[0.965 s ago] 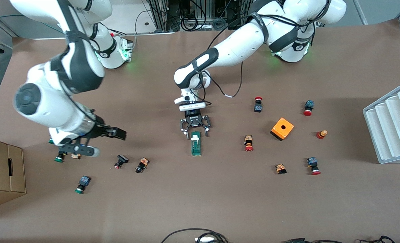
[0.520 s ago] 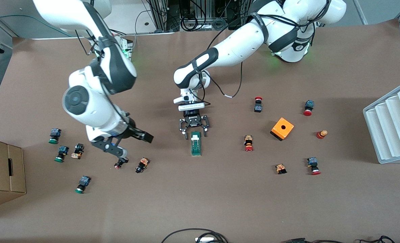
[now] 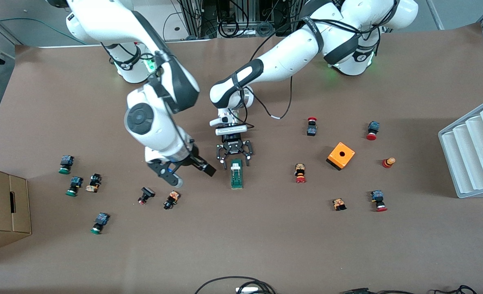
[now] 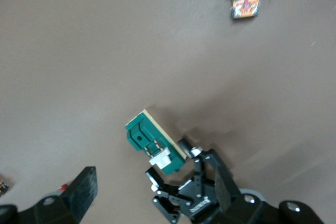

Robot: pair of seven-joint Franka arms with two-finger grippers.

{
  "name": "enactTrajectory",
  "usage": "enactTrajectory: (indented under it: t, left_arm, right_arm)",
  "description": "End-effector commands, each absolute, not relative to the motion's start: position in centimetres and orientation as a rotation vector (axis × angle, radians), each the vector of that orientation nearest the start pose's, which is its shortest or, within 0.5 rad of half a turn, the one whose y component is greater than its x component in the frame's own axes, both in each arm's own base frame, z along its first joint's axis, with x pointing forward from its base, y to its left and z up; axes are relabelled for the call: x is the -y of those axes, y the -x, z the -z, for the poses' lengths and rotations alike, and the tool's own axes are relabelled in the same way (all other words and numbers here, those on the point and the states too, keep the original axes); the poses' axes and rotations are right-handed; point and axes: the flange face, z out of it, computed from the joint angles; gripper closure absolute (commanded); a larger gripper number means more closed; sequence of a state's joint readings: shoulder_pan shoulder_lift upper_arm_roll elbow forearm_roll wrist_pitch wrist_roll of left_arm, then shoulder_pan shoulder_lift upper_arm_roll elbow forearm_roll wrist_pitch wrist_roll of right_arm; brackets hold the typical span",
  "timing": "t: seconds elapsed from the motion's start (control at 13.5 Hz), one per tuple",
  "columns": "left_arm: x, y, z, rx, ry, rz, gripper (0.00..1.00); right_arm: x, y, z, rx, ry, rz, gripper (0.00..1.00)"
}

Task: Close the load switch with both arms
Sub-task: 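Bring the right gripper to the white lever of the switch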

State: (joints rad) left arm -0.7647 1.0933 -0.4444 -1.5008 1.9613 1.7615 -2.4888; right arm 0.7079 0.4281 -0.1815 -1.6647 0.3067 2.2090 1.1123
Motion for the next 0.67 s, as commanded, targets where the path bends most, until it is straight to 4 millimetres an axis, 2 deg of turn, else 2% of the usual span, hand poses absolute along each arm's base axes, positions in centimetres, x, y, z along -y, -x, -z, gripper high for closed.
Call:
enactTrajectory:
  t: [0.0,0.37,0.59]
  left_arm:
    - [58.8,-36.7,-6.5,0.237,2.480,1.839,0.04]
    - [58.9,-36.4,-7.0,0.245,2.485,1.838,0.01]
    - [59.1,-35.4,-7.0,0.265,2.490,1.815,0.00]
  right_arm:
    - [-39.1,-57.5,-35.7,-1.156,2.662,-0.057,0.00]
    - [-41.8,-56.5,-33.4,-1.307,2.572,-0.039,0.00]
    - [-42.1,-56.4,-32.6,-1.392,2.509,-0.067,0.01]
